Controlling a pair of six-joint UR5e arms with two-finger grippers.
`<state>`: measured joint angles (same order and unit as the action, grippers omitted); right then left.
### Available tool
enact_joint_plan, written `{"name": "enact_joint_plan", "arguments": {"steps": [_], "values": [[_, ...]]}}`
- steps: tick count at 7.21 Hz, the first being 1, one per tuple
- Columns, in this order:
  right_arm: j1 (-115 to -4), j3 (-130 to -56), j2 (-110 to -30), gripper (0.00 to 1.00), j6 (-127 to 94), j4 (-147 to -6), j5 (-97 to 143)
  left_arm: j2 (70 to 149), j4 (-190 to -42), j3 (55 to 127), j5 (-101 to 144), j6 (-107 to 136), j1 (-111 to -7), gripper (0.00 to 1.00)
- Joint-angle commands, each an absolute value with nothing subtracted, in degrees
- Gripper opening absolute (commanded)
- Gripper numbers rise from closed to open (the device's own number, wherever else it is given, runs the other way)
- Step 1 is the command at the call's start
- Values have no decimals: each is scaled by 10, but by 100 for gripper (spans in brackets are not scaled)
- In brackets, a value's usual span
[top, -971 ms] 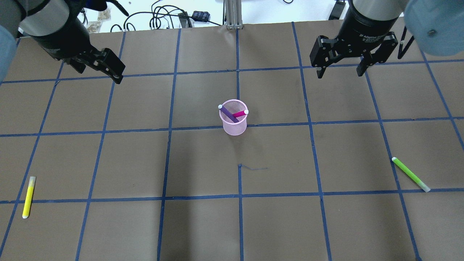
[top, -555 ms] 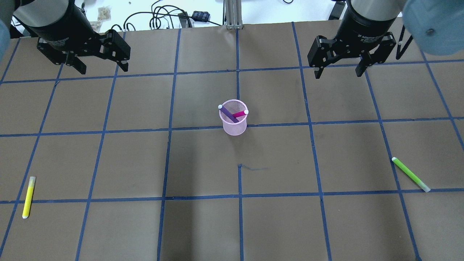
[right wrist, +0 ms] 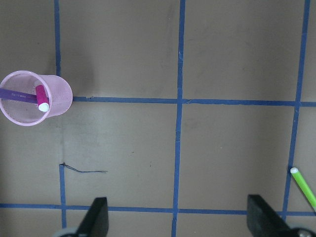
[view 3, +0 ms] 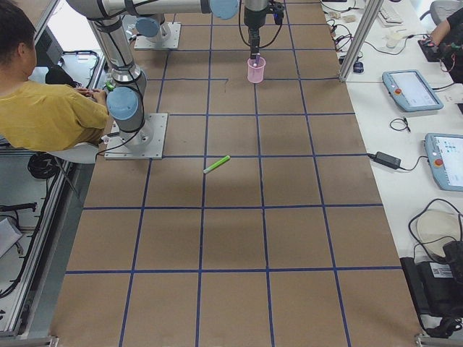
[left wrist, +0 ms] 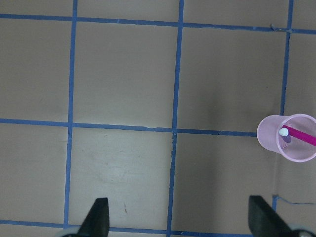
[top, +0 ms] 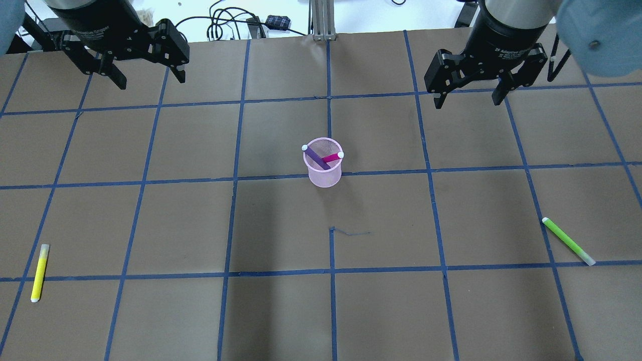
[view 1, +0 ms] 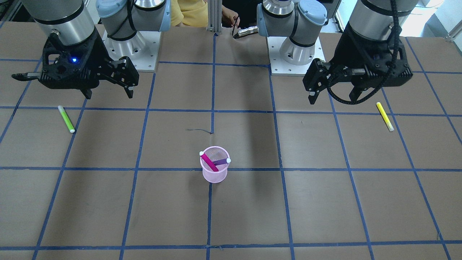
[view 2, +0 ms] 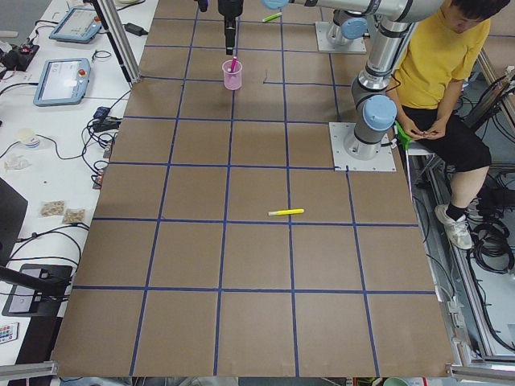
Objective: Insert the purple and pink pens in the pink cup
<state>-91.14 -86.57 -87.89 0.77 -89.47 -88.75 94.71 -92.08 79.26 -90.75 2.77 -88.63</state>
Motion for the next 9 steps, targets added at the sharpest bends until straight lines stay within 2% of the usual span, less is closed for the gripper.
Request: {"name": "enact_joint_plan", "arguments": {"steps": [1, 9], "values": [[-911, -866, -879, 100, 8, -899, -887, 950, -929, 795, -906, 29, -891, 100], [-911, -861, -869, 100, 9, -900, -860, 949, -925, 797, -896, 50, -890, 100]]}}
